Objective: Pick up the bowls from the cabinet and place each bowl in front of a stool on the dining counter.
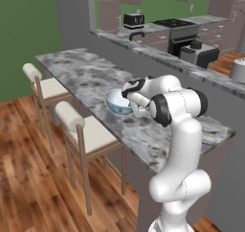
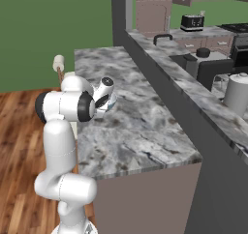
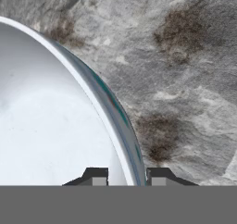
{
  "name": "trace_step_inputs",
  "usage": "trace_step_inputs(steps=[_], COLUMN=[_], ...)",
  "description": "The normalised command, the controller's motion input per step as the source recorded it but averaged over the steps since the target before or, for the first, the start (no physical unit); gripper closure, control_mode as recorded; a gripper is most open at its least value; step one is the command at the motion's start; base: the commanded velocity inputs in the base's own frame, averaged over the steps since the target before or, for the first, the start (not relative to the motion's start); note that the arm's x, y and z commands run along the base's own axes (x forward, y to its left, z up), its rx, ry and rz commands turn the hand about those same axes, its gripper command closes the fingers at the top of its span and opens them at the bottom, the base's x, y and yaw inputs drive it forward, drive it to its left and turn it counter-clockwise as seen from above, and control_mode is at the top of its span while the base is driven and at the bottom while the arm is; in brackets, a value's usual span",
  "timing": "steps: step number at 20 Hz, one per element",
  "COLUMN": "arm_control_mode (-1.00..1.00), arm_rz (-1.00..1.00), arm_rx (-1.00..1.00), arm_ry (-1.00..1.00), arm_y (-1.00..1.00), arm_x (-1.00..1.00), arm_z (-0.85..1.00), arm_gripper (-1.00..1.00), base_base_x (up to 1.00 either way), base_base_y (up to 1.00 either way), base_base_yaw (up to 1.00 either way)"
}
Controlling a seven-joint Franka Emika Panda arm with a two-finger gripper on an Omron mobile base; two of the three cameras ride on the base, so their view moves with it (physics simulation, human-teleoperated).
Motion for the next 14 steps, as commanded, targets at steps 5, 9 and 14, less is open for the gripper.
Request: trace_step_inputs(steps=[5,9,14], arm_control_mode=[-1.0,-1.0,-1.0], arm_rz=[0.0,0.0,0.01], arm_rx=[0.0,0.0,0.0], arm_ry=[0.0,0.0,0.0], arm_y=[0.0,0.0,0.0], arm_x=[0.0,0.0,0.0], arm_z=[0.0,0.0,0.03], arm_gripper=[-1.0,-1.0,-1.0], base_base_x=[0.0,0.0,0.0], base_base_y=[0.0,0.0,0.0], base_base_yaw=[0.0,0.0,0.0])
